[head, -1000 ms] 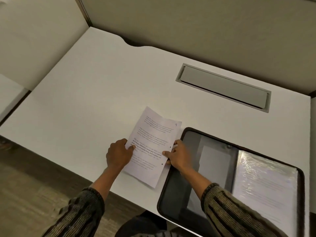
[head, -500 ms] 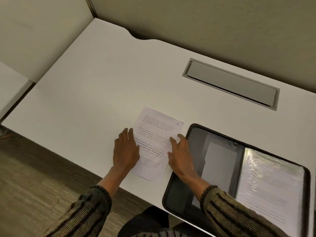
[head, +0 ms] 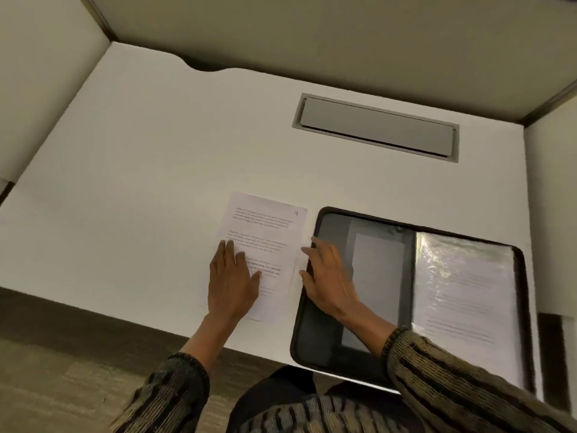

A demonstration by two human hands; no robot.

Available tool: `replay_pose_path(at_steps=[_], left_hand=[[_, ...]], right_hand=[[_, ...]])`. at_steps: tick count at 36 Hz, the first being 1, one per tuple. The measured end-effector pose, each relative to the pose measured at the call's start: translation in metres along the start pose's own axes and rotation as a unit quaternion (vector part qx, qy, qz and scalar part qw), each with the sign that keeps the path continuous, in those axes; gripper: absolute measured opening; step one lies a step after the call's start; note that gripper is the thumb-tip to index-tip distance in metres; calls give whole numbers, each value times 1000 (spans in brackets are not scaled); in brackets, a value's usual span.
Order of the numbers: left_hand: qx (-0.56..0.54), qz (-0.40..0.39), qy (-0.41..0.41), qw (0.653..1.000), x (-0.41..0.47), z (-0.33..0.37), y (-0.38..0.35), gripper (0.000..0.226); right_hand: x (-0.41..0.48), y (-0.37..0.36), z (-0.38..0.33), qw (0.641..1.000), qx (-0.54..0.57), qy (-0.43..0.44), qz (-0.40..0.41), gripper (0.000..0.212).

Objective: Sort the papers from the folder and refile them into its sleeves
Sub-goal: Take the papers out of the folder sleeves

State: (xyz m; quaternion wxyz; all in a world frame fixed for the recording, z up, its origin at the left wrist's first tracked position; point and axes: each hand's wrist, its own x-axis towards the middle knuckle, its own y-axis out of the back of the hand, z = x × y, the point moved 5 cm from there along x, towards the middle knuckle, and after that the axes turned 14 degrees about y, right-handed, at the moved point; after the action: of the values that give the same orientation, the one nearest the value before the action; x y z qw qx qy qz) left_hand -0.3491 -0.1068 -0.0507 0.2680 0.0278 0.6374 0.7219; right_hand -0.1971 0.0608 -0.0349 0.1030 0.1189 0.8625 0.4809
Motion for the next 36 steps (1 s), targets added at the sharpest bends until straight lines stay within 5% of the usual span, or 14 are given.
replay_pose_path(at_steps=[6,13,19,26,36], left_hand=[[20,-37,-123,992,-39,102,-25,64],[61,-105,-368,922,-109,233,-59,66],[97,-208,-428,874,-150,307,-91,90],[147,-203,-425,870,-170,332,-112,91],[33,-235,-300,924,-167,345,-107,75]], right_hand=[[-95,48,51,981,-45,-156,104,59],[-231,71,126,904,-72,-410,96,76],[-307,76,161,844,-44,-525,103,100],[-344,74,185,830,-35,-554,56,116],[-332,78,190,909,-60,-411,21,82]])
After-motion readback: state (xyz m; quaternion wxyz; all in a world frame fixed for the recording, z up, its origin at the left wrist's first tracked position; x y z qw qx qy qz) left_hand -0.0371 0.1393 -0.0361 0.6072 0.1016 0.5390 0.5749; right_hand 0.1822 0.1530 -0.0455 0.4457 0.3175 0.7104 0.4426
